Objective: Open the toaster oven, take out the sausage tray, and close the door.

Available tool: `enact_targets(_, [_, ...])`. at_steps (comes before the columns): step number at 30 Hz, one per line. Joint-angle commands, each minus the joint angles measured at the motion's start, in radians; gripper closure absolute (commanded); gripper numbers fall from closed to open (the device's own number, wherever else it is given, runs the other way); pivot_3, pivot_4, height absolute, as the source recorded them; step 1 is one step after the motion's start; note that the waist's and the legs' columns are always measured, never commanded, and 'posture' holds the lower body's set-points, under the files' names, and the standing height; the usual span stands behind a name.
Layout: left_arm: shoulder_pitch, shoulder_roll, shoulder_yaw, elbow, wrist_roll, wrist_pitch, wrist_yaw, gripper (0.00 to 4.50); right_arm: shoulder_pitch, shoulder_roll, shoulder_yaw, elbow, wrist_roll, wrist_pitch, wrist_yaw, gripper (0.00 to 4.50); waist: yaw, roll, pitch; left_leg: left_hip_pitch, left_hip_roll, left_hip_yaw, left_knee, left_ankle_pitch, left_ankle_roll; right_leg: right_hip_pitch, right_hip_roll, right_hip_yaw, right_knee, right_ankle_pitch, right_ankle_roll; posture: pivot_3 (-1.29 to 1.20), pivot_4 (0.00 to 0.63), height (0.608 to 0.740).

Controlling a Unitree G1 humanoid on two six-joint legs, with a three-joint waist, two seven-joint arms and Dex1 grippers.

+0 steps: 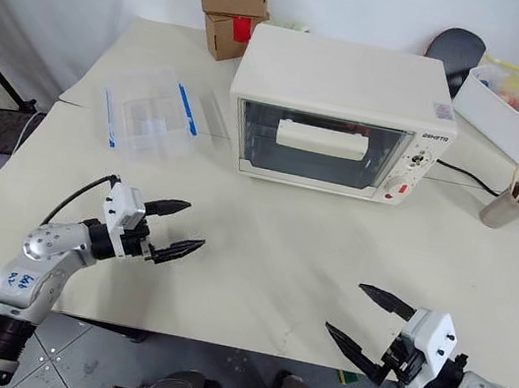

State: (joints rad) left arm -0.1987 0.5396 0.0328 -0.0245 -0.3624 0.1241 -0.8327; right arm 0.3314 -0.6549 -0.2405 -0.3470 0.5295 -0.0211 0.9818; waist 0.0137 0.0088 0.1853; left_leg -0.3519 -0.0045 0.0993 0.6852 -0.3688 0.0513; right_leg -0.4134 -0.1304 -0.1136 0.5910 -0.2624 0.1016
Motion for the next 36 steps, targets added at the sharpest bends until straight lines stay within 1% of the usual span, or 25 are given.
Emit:
enact_targets(1, [-0.006,-0.009,0.021,-0.024,-0.007,-0.028,-0.001,0.04,-0.084,-0.004,-0.003,-0.009,0.042,0.042,-0.011,0.0,0.001,0.0,0.0,0.0,0.0,0.0,0.0,0.0,0.0,0.0,0.0,0.0,0.0,0.0,0.0,0.0,0.15,0.74])
enact_targets(3, [-0.002,-0.019,0.055,-0.051,-0.053,0.013,0.017,0.04,-0.171,-0.016,0.002,-0.01,0.109,0.179,-0.066,0.0,-0.004,0.0,0.0,0.0,0.0,0.0,0.001,0.0,0.0,0.0,0.0,0.0,0.0,0.0,0.0,0.0,0.15,0.74])
enact_targets(5, [0.015,-0.007,0.128,-0.108,-0.197,0.133,0.007,0.04,-0.304,-0.026,0.019,0.028,0.157,0.31,-0.102,0.0,-0.012,-0.001,0.001,0.0,0.001,-0.001,0.003,0.0,0.0,0.0,-0.001,0.0,0.002,0.0,0.0,0.0,0.15,0.74])
enact_targets(7, [0.043,0.007,0.178,-0.147,-0.251,0.183,0.017,0.04,-0.425,-0.013,0.032,0.094,0.164,0.356,-0.106,0.0,-0.015,-0.001,0.001,-0.001,0.001,-0.003,0.003,0.0,0.0,0.0,-0.001,-0.001,0.002,0.0,0.0,0.0,0.15,0.74])
enact_targets(10, [0.094,0.027,0.21,-0.207,-0.276,0.213,0.006,0.04,-0.55,0.012,0.046,0.184,0.146,0.364,-0.103,0.0,-0.014,0.0,0.001,-0.001,0.001,-0.004,0.003,0.0,-0.001,0.0,-0.001,-0.003,0.002,0.0,-0.001,0.0,0.15,0.74])
enact_targets(13, [0.149,0.038,0.227,-0.262,-0.274,0.201,0.0,0.04,-0.669,0.034,0.059,0.28,0.122,0.358,-0.096,0.0,-0.014,0.0,0.001,-0.002,0.0,-0.004,0.003,-0.001,0.0,0.0,-0.001,-0.004,0.001,0.0,-0.001,0.0,0.15,0.74])
enact_targets(17, [0.183,0.051,0.233,-0.29,-0.272,0.181,-0.03,0.04,-0.771,0.062,0.072,0.383,0.085,0.323,-0.078,0.0,-0.011,0.0,0.001,-0.004,0.0,-0.005,0.006,-0.001,0.0,0.0,-0.001,-0.005,0.001,0.0,0.0,0.0,0.15,0.74])
enact_targets(20, [0.189,0.041,0.241,-0.301,-0.282,0.177,-0.03,0.04,-0.847,0.099,0.076,0.434,0.071,0.278,-0.063,0.0,-0.015,0.0,0.001,-0.004,0.0,-0.004,0.007,-0.001,0.0,0.0,-0.001,-0.005,0.001,0.0,0.0,0.0,0.15,0.74])
enact_targets(23, [0.197,0.034,0.244,-0.304,-0.283,0.175,-0.031,0.04,-0.874,0.117,0.075,0.445,0.063,0.26,-0.046,0.0,-0.018,0.0,0.001,-0.004,0.0,-0.004,0.007,-0.001,0.0,0.0,-0.001,-0.004,0.002,0.0,0.0,0.0,0.15,0.74])
enact_targets(28, [0.206,0.02,0.244,-0.303,-0.29,0.178,-0.026,0.04,-0.874,0.129,0.07,0.407,0.069,0.23,-0.008,0.0,-0.016,0.0,0.001,-0.004,0.0,-0.004,0.007,-0.001,0.0,0.0,0.0,-0.005,0.002,0.0,0.0,0.0,0.15,0.74])
enact_targets(32, [0.177,0.006,0.247,-0.28,-0.312,0.197,-0.01,0.04,-0.824,0.099,0.101,0.314,0.073,0.256,0.052,0.0,-0.016,0.0,0.001,-0.004,0.0,-0.004,0.007,-0.001,0.0,0.0,-0.001,-0.005,0.002,0.0,0.0,0.0,0.15,0.74])
enact_targets(36, [0.095,-0.006,0.25,-0.246,-0.348,0.237,0.018,0.04,-0.746,0.057,0.135,0.244,0.03,0.229,0.106,0.0,-0.016,0.0,0.001,-0.004,0.001,-0.004,0.007,-0.001,0.0,0.0,0.0,-0.005,0.002,0.0,0.0,0.0,0.15,0.74])
